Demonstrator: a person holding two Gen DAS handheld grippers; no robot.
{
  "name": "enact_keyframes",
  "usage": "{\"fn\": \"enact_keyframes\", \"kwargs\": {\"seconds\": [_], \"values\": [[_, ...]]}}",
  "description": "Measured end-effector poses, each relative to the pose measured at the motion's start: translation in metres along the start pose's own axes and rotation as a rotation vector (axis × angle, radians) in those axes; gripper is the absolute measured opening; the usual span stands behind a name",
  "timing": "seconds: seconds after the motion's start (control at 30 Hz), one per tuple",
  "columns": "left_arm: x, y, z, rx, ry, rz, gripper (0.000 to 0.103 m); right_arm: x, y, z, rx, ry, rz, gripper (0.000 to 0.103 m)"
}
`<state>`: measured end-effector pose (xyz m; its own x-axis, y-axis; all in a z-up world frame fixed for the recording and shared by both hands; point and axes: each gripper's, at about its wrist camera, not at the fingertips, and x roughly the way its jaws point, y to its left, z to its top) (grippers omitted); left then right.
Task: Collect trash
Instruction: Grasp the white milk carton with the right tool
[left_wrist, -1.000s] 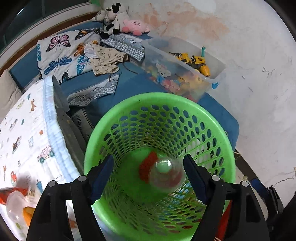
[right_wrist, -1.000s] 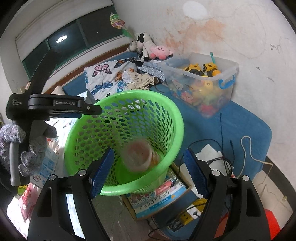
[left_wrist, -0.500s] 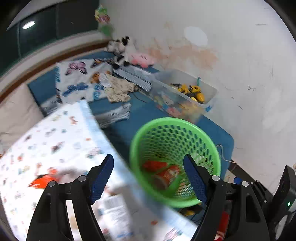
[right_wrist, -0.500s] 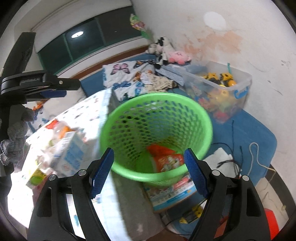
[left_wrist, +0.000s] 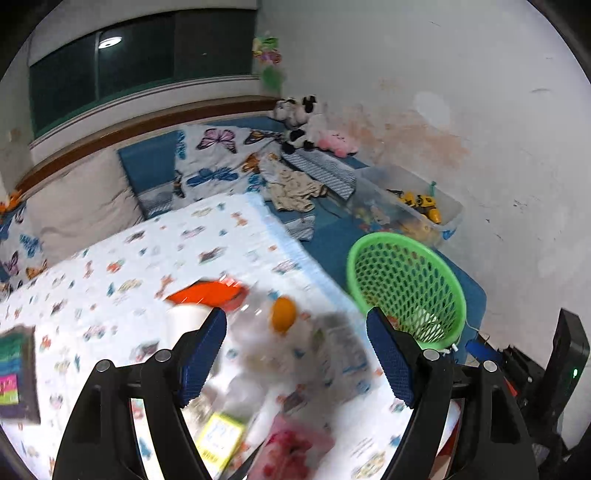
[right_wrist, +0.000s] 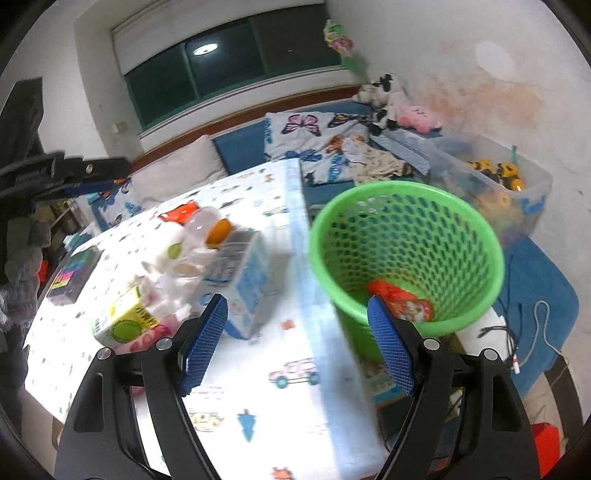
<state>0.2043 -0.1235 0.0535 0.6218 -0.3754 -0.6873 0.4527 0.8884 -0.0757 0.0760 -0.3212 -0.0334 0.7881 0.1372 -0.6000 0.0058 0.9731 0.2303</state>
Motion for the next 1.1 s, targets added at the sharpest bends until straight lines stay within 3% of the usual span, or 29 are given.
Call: {"fn": "enact_keyframes", "kwargs": {"seconds": [0.5, 0.87, 1.1], "values": [[-0.041, 0.085, -0.076, -0.143, 0.000, 0.065, 0.075, 0.050, 0.050, 0.020, -0.046, 0.103, 0.063, 0.076], [-0.053, 0.089, -0.114, -0.128, 0.007, 0.044, 0.075, 0.113, 0.063, 0.052, -0.058, 0.208, 0.002, 0.064], [-0.058, 0.061, -0.126, -0.031, 0.010, -0.010, 0.075, 0.145, 0.060, 0.058, -0.052, 0.296, -0.040, 0.057]]}}
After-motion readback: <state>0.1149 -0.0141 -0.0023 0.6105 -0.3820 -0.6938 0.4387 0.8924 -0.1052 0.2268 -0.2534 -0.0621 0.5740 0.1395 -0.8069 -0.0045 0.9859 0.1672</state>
